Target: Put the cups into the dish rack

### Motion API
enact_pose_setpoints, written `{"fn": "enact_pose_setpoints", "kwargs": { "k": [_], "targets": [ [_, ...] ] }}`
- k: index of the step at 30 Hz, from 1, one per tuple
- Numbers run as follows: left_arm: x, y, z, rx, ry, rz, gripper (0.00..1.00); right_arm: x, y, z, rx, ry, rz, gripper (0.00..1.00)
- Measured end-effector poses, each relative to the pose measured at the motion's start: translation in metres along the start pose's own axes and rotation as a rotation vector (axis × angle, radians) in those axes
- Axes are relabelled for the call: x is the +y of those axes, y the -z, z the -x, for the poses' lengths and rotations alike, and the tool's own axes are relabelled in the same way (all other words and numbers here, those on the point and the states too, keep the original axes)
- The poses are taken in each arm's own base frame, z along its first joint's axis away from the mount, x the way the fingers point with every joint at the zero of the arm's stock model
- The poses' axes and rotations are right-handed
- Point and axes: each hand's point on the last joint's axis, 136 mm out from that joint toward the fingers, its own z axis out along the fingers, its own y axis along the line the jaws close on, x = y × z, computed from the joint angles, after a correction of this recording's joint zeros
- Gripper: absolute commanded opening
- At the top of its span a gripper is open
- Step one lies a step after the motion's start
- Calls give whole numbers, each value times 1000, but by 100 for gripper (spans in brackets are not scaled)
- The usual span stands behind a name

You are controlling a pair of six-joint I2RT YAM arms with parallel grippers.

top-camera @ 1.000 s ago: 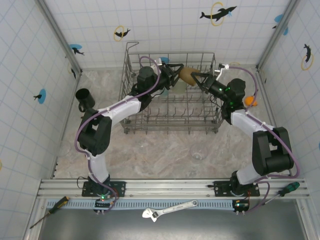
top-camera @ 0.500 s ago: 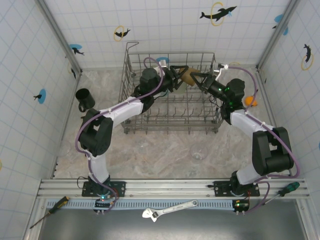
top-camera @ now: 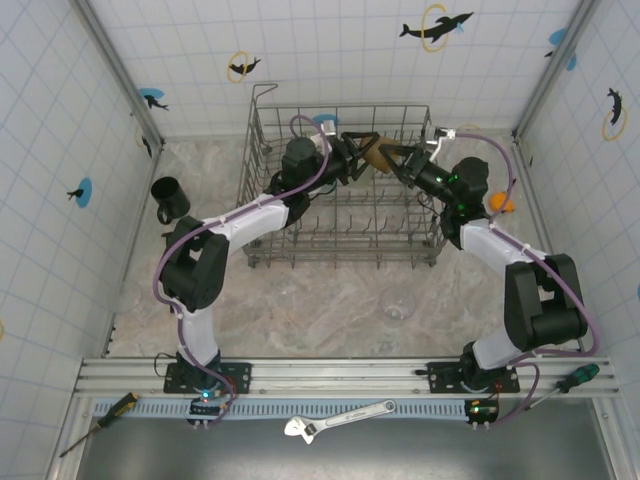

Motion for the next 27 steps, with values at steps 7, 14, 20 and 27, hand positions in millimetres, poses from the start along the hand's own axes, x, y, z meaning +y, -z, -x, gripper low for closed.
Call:
{"fn": "enact_pose_setpoints", "kwargs": {
  "k": [7,14,20,27],
  "targets": [
    [-4,-8,5,-1,-75,25,0,-3,13,8,-17,41,-70,56],
    [-15,-23,22,-35,-219,68,0,6,48,30,-108,166,-200,66],
    [-4,-44,37,-59,-350,155,0,-8,81,38,-167,230,-362,80],
    [17,-69,40,-59,-514,263,0,-27,117,38,-210,297,-530,100]
  ]
}}
